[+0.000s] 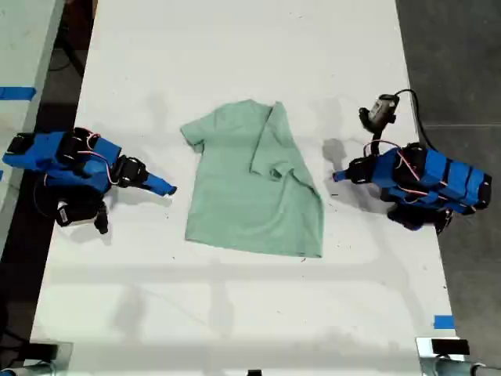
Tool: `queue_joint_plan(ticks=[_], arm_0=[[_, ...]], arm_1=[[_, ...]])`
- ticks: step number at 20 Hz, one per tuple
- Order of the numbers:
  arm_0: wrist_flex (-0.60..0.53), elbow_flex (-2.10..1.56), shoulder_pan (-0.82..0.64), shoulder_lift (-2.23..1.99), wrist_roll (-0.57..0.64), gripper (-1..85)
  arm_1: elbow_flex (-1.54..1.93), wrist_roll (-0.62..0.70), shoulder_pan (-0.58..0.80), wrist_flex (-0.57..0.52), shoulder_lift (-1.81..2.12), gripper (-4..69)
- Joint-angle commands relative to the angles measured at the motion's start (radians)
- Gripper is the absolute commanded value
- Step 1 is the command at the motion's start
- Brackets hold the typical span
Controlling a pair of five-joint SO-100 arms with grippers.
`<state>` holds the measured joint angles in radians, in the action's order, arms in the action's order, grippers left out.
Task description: Fold t shirt
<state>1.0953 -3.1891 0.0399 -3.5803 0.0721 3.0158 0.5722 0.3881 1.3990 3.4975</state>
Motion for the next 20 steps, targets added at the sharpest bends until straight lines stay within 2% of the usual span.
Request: queue_joint_plan(ticks=[1,4,5,8,11,12,15,17,20], arm_0=[[-0.026,-0.017,-0.511,-0.005,0.101,-0.1],[-0.026,-0.009,-0.485,-0.005,0.107,3.6],[-0.026,0.005,-0.491,-0.005,0.114,0.9],[-0.032,0.081,-0.459,0.018,0.018,0.3],[-0.038,0.354,-0.453,0.471,0.009,6.8],[-0.025,0.477,-0.482,0.635,0.037,12.3],[0.04,0.793,-0.684,1.037,0.255,17.4],[0.069,0.954,-0.798,1.287,0.35,21.3],[0.023,1.028,-0.914,1.517,0.474,24.9]], arm_1=[[0.061,-0.038,-0.049,-0.005,0.006,1.6],[0.061,-0.037,-0.048,-0.005,0.006,1.6],[0.061,-0.037,-0.049,-0.005,0.006,1.6],[0.061,-0.037,-0.046,-0.005,0.006,1.6],[0.061,-0.034,-0.038,-0.005,0.006,1.6],[0.061,-0.034,-0.038,-0.005,0.006,1.6],[0.061,-0.04,-0.041,-0.005,0.006,1.6],[0.061,-0.038,-0.046,-0.005,0.006,1.6],[0.061,-0.035,-0.044,-0.005,0.006,1.6]])
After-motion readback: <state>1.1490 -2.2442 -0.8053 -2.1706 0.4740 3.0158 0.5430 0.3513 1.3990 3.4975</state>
